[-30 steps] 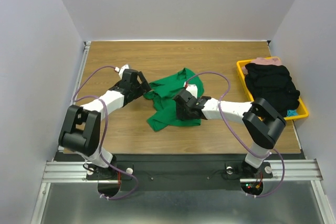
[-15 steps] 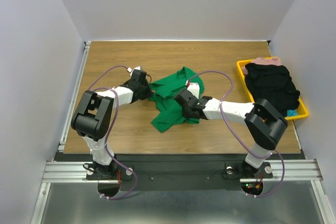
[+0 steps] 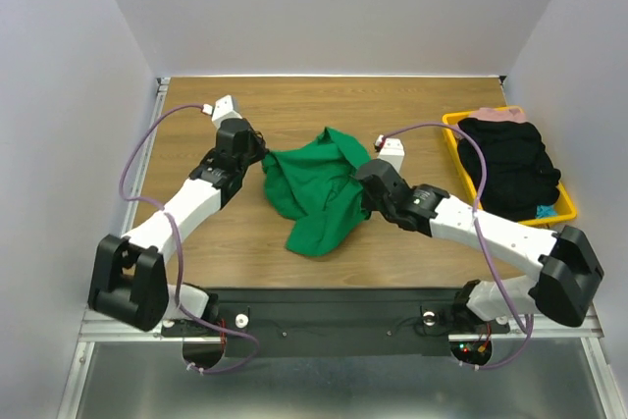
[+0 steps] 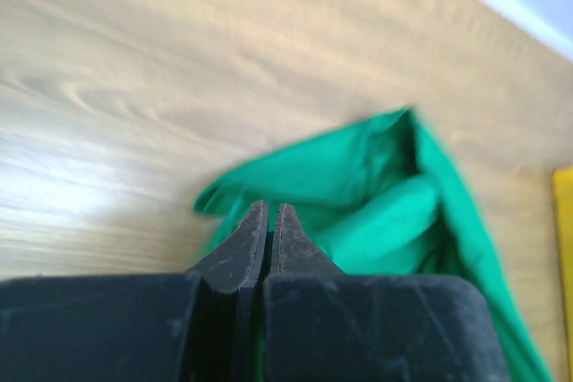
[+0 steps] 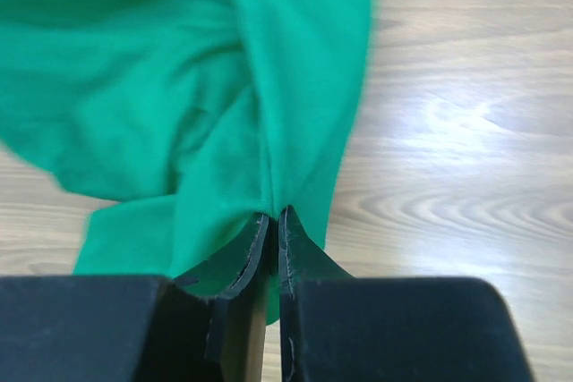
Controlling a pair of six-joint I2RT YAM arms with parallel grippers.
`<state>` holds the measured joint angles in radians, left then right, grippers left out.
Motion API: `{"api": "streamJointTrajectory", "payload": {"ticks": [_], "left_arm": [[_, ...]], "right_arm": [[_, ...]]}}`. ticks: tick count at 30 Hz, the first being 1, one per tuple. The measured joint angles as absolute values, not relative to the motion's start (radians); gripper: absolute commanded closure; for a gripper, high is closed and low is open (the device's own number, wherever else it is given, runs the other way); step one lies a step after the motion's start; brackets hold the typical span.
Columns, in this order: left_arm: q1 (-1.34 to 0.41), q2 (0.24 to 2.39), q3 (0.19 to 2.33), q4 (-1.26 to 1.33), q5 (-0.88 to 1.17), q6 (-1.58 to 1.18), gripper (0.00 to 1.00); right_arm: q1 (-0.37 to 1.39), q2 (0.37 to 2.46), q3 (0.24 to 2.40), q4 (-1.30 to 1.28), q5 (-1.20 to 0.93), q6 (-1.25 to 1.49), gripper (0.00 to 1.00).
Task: Fold and stack the t-shirts
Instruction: Flatten the tshirt out
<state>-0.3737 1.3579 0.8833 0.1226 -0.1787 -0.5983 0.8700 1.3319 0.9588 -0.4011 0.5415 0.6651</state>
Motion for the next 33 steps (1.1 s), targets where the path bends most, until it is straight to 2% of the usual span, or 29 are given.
{"api": "streamJointTrajectory", "payload": {"ticks": [4, 12, 26, 33], "left_arm": [[-0.374, 1.253, 0.870, 0.093, -0.274, -0.591, 1.00], [-0.374, 1.079, 0.863, 0.017, -0.317, -0.569, 1.00], [-0.374, 0.615, 1.079, -0.084, -0.376, -0.550, 1.00], [-0.374, 0.586, 1.268, -0.108, -0.342, -0.546, 1.00]], "right_arm": [[0.870, 1.274, 0.908, -0.425, 0.565, 0.653, 0.99], [0.870, 1.224, 0.947, -0.494, 0.617, 0.578, 0.99], [0.870, 0.998, 1.347, -0.503, 0.619, 0.350, 1.00], [0.870, 1.024, 1.532, -0.515, 0.550, 0.271, 1.00]]}}
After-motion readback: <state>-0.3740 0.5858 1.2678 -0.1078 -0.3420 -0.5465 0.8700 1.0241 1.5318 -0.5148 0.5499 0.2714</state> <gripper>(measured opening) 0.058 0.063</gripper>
